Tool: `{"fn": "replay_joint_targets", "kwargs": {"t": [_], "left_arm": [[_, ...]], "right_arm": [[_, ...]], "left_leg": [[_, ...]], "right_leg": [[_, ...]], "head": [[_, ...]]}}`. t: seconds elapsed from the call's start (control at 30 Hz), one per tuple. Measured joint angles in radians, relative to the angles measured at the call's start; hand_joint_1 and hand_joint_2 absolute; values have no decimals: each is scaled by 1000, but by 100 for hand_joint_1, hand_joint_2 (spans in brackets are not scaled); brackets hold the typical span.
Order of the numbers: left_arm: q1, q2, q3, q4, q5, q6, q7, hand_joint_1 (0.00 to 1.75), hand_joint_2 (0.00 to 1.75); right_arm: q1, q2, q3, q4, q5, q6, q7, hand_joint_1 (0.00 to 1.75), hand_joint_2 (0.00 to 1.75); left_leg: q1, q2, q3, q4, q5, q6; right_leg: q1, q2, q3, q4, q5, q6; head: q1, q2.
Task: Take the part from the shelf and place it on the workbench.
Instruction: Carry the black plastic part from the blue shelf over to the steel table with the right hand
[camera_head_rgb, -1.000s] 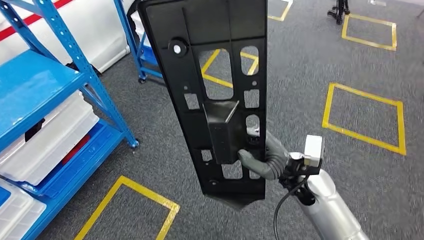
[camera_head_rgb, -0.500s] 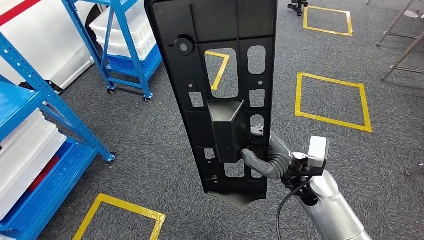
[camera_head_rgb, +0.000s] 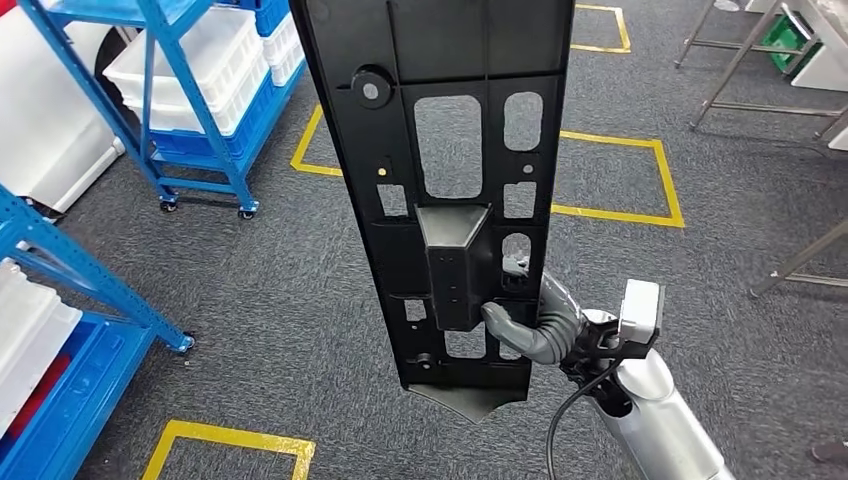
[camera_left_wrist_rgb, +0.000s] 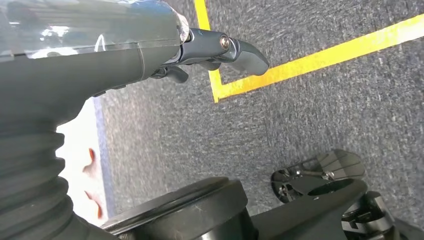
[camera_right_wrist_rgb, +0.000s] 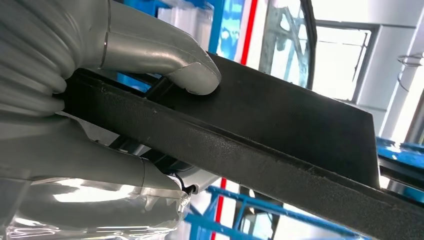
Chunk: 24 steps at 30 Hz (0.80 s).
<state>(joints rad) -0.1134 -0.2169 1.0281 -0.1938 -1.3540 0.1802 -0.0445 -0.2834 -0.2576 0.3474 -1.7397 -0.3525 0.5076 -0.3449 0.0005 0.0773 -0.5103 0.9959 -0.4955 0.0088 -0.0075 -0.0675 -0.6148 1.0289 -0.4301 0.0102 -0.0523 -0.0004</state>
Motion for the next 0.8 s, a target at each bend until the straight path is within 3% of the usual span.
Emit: {"fn": "replay_joint_targets", "kwargs": {"t": [0.07, 0.13, 0.2, 0.27, 0.3, 0.33, 0.4, 0.47, 0.53, 0.6, 0.67, 0.73, 0.8], "left_arm": [[0, 1, 0, 0, -1, 0, 0, 0, 175], [-1, 1, 0, 0, -1, 0, 1, 0, 175], [-3, 1, 0, 0, 0, 0, -2, 0, 175], [-10, 1, 1, 0, 3, 0, -5, 0, 175], [-14, 1, 1, 0, 4, 0, -6, 0, 175], [-16, 1, 1, 0, 4, 0, -6, 0, 175], [-14, 1, 1, 0, 4, 0, -6, 0, 175], [-9, 1, 1, 0, 3, 1, -4, 0, 175], [-7, 1, 1, 0, 3, 1, -3, 0, 175], [-9, -1, 1, 0, 2, 0, -2, 0, 175], [-9, -2, 1, 0, 2, 0, -1, 0, 175], [-6, -3, 1, 0, 2, 0, -1, 0, 175], [-3, -2, 2, 0, 4, 0, -1, 0, 175]], "right_arm": [[1, 0, -1, -4, 0, 0, -1, 171, 175], [2, 0, -3, -9, 2, -1, -2, 171, 175], [1, -1, -4, -15, 4, -1, -4, 171, 175], [3, -2, -4, -16, 8, -1, -6, 171, 175], [4, -2, -4, -16, 10, 0, -7, 171, 175], [5, -2, -4, -16, 12, 0, -8, 171, 175], [6, -2, -4, -16, 14, 2, -13, 171, 175], [6, -2, -4, -16, 15, 3, -18, 171, 175], [6, -2, -5, -17, 17, 3, -20, 171, 175], [9, -2, -8, -18, 19, 3, -21, 171, 175], [10, 0, -12, -20, 21, 4, -22, 171, 175], [8, 2, -13, -22, 22, 4, -22, 171, 175], [9, 2, -13, -22, 23, 6, -22, 171, 175]], "left_leg": [[-2, 19, 5, -1, -6, -10], [2, 9, 4, 14, -23, -20], [5, -35, -32, 102, -77, -27], [5, -63, -95, 239, -137, -29], [5, -67, -117, 284, -147, -29], [5, -68, -124, 294, -136, -27], [5, -80, -88, 201, -63, -22], [9, -127, -40, 75, -5, -17], [10, -156, -26, 27, 1, -12], [8, -139, -22, 16, 6, -1], [10, -117, -15, 3, 15, 13], [7, -92, -13, -4, 19, 21], [4, -67, -14, -3, 18, 23]], "right_leg": [[4, 17, -1, -5, -4, -12], [1, 37, 1, -11, -2, -23], [-3, 55, 4, -15, 1, -33], [-1, 73, 4, -15, 0, -38], [-1, 84, 4, -14, 0, -39], [0, 96, 4, -12, 0, -39], [0, 123, 6, -8, -1, -37], [1, 149, 2, -2, -2, -30], [-3, 169, -8, 0, 4, -17], [-8, 184, -16, -3, 11, -3], [-5, 150, -30, 23, -6, 5], [-5, 94, -79, 126, -62, 12], [-10, 74, -137, 250, -109, 19]], "head": [[0, 0], [0, 0], [0, 0], [0, 0], [0, 0], [0, 0], [0, 0], [0, 0], [0, 0], [0, 0], [0, 0], [0, 0], [0, 0]]}}
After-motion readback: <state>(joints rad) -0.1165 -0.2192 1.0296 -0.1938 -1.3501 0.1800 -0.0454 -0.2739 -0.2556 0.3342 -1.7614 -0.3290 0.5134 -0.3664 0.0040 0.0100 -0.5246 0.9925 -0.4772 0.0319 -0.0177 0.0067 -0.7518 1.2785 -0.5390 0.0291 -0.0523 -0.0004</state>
